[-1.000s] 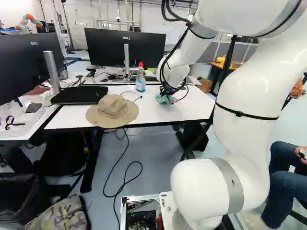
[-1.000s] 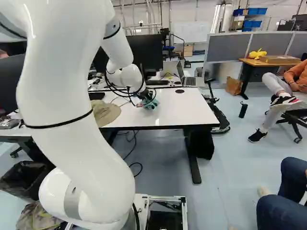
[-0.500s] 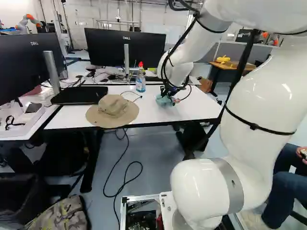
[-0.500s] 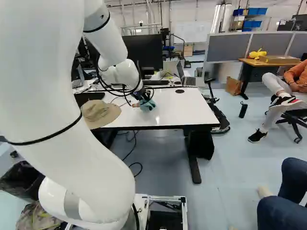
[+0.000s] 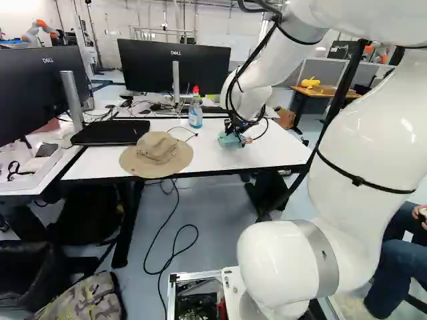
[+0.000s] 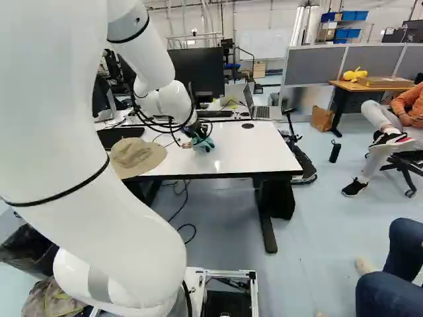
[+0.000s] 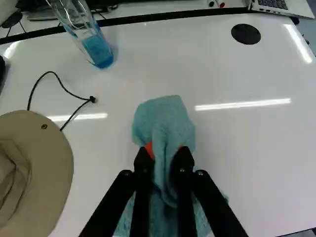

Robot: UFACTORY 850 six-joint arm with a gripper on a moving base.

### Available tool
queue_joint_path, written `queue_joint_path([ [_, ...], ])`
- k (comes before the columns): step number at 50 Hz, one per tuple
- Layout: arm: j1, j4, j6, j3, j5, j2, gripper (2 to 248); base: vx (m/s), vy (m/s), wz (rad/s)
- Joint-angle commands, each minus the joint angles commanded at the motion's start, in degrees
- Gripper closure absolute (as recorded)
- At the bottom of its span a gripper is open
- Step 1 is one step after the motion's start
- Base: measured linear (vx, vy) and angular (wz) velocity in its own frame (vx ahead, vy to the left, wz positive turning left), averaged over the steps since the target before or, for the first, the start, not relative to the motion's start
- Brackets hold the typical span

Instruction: Clean the table with the green towel

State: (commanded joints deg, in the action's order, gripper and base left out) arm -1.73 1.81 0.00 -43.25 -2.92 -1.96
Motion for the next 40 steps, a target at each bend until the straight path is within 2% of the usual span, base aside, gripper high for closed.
queue_joint_path([
  [12,-0.6,0.0,0.0,0.0,0.0,0.0,196,0.000,0.000,0.000],
  [40,-6.0,0.0,0.0,-0.4,0.0,-0.4,196,0.000,0.000,0.000],
])
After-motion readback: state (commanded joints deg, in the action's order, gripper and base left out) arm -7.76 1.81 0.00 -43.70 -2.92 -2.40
